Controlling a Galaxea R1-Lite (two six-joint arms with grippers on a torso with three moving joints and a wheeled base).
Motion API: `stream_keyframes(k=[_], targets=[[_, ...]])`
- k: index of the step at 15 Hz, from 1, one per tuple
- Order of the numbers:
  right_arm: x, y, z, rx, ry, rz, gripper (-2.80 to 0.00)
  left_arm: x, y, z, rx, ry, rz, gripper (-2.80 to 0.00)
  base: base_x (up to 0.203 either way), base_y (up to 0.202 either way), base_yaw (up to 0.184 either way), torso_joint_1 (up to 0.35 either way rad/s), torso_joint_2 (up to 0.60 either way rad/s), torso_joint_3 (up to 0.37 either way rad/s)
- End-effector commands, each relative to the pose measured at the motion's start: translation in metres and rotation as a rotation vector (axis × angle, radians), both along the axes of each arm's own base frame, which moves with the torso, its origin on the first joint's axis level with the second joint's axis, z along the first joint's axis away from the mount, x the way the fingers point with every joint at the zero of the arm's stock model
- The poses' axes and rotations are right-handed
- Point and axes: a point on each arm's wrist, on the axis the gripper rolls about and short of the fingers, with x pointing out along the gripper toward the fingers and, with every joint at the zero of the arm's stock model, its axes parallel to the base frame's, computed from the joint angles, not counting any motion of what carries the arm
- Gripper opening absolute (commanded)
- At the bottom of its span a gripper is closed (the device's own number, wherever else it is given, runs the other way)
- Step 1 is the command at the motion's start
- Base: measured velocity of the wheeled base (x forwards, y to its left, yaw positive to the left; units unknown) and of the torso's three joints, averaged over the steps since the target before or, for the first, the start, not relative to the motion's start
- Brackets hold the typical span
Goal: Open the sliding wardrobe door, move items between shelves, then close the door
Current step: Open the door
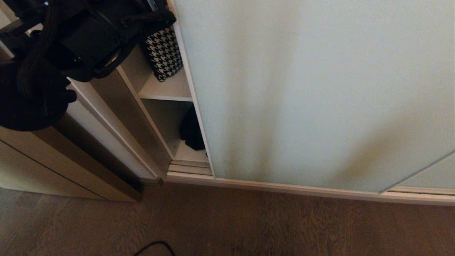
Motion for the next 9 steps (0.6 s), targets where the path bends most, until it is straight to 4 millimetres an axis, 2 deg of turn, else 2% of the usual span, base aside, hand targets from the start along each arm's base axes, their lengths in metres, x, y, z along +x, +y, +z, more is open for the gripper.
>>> stream_keyframes(k=[1, 5, 7, 9], targets=[[0.000, 0.000, 0.000, -0.001, -0.004, 0.001, -2.80, -0.005, 0.000, 0.006, -0.014, -0.016, 0.000, -2.80, 0.000, 0.000, 0.000, 0.000, 0.00, 0.000], [0.000, 0.000, 0.000, -0.001, -0.004, 0.001, -2.80, -0.049, 0.029, 0.033, -0.050, -0.065, 0.058, -2.80, 0.000, 0.000, 0.000, 0.000, 0.00, 0.000], [0.000, 0.000, 0.000, 0.001, -0.004, 0.001, -2.80, -0.070, 0.045, 0.030, -0.050, -0.027, 0.114, -2.80, 0.000, 0.000, 0.000, 0.000, 0.00, 0.000], [0.000, 0.000, 0.000, -0.001, -0.004, 0.001, -2.80, -0.092, 0.060, 0.019, -0.034, 0.010, 0.190, -2.80, 0.000, 0.000, 0.000, 0.000, 0.00, 0.000]])
